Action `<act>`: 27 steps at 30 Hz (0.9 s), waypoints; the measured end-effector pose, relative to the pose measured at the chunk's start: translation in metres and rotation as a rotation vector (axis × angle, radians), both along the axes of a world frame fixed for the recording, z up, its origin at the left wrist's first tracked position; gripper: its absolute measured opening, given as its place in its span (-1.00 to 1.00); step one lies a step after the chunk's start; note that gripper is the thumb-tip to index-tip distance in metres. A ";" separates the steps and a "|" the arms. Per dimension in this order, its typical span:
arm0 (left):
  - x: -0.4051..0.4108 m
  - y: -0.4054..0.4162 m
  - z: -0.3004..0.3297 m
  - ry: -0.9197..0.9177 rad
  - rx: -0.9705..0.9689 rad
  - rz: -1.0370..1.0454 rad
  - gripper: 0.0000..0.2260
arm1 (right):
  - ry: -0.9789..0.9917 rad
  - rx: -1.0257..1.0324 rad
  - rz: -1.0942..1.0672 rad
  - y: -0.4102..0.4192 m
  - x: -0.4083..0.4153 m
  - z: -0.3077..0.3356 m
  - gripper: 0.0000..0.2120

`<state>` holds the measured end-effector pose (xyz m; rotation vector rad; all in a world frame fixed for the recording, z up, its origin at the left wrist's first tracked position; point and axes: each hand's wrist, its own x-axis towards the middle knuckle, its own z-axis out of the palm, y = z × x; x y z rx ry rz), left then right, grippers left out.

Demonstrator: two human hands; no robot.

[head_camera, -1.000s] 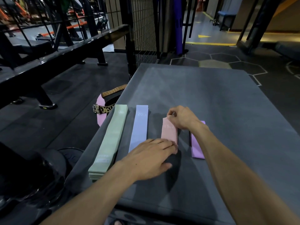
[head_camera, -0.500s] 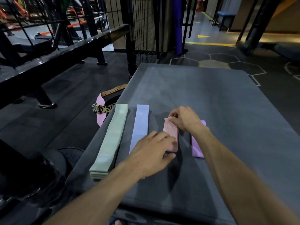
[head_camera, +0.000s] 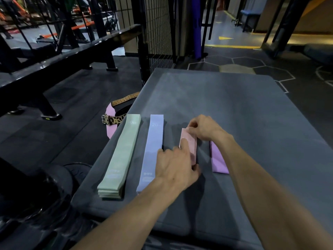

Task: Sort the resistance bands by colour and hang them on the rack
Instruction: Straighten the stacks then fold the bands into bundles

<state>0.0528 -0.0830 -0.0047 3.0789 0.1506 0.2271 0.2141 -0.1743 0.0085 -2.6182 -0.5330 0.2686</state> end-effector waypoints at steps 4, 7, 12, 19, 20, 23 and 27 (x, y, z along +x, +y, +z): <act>0.000 -0.005 0.000 0.008 -0.004 0.018 -0.47 | 0.047 0.027 0.028 -0.005 0.003 0.008 -0.87; 0.000 -0.007 0.000 0.000 0.018 0.015 -0.47 | 0.048 0.001 0.074 -0.006 0.003 0.012 -0.83; -0.002 -0.006 0.000 -0.023 0.050 -0.001 -0.47 | 0.008 -0.053 0.116 -0.006 0.002 0.012 -0.81; -0.002 -0.002 -0.003 -0.056 0.020 -0.054 -0.52 | -0.080 -0.110 0.139 -0.004 0.002 0.012 -0.86; -0.002 -0.002 -0.003 -0.058 0.015 -0.057 -0.52 | -0.087 -0.109 0.137 -0.004 0.001 0.013 -0.86; -0.002 -0.001 -0.004 -0.059 -0.008 -0.058 -0.50 | -0.101 -0.102 0.138 -0.005 0.000 0.013 -0.86; -0.004 0.001 -0.004 -0.032 -0.022 -0.060 -0.47 | -0.101 -0.103 0.139 -0.005 -0.001 0.012 -0.85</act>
